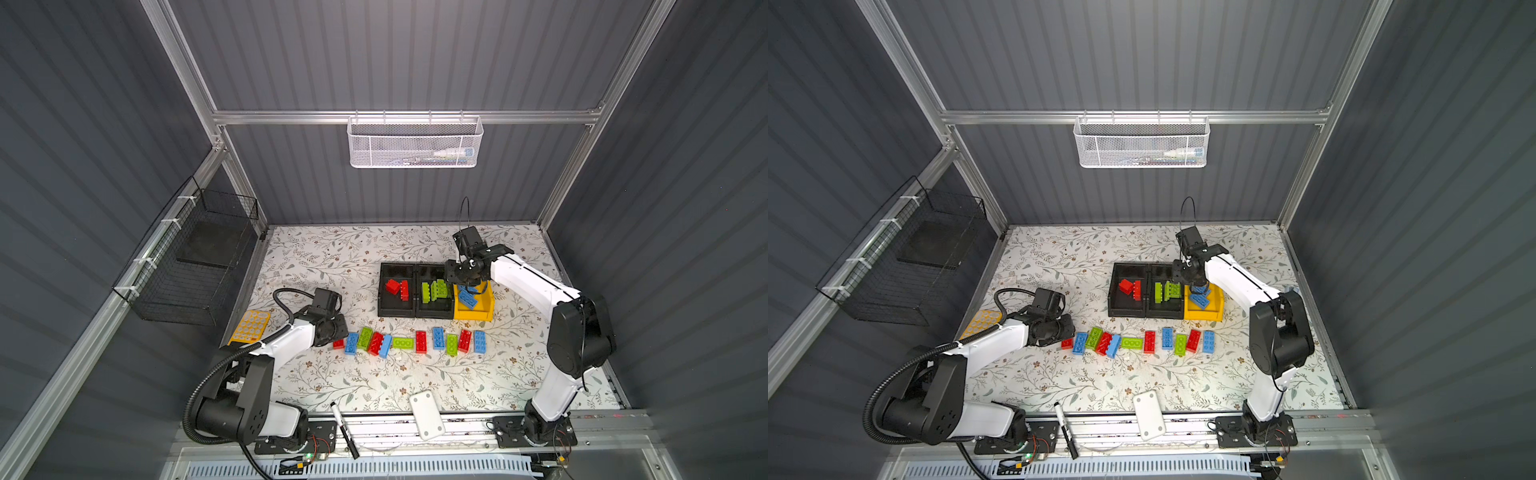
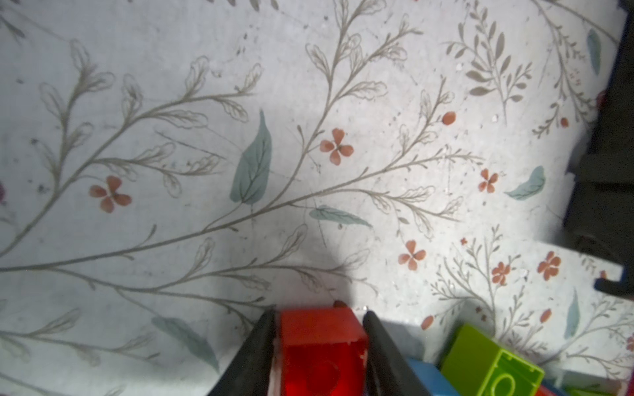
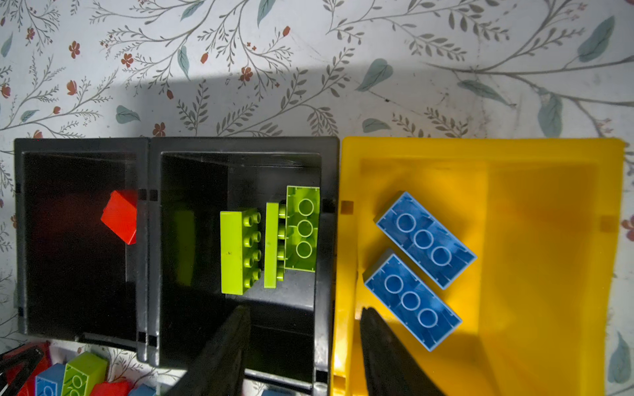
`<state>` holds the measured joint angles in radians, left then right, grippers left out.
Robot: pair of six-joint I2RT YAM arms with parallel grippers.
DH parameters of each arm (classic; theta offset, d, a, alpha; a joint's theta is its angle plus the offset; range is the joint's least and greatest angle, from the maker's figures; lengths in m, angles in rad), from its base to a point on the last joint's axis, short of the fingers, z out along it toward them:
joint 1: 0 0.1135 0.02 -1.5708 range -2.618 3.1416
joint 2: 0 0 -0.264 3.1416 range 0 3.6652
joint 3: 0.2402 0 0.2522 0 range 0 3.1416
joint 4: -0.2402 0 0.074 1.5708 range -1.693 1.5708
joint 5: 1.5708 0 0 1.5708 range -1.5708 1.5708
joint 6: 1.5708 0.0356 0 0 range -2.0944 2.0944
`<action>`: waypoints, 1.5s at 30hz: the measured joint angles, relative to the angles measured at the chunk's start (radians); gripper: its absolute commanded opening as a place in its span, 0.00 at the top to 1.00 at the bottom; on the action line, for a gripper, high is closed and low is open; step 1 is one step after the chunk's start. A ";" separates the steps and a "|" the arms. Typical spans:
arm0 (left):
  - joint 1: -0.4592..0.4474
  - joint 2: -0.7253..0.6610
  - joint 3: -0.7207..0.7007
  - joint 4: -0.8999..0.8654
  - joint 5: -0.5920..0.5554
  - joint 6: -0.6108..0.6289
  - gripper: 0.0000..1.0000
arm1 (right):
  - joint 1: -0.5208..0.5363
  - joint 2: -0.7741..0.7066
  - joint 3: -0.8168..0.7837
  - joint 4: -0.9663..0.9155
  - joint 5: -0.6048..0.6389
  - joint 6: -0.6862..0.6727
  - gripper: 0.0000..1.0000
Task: Sort the legos into containers by color
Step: Pick up the lego from the middle-left of the table, then place the lego in the container.
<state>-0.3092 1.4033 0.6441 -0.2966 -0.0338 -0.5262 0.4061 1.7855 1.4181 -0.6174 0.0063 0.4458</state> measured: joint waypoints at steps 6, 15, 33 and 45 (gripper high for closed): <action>0.000 0.000 0.012 -0.014 -0.003 0.006 0.79 | -0.001 -0.003 -0.021 0.009 0.001 0.003 0.46; -0.032 -0.014 0.136 -0.086 -0.052 0.014 0.83 | -0.055 -0.130 -0.186 0.046 0.006 0.034 0.46; -0.254 0.261 0.624 -0.084 -0.097 0.114 0.84 | -0.182 -0.529 -0.638 0.092 0.022 0.132 0.45; -0.320 0.516 0.838 -0.082 -0.048 0.166 0.82 | -0.183 -0.551 -0.745 0.085 -0.026 0.153 0.43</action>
<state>-0.6289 1.9194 1.4822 -0.3782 -0.0818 -0.3607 0.2230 1.2343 0.6731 -0.5323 -0.0200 0.5987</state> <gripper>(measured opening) 0.343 0.570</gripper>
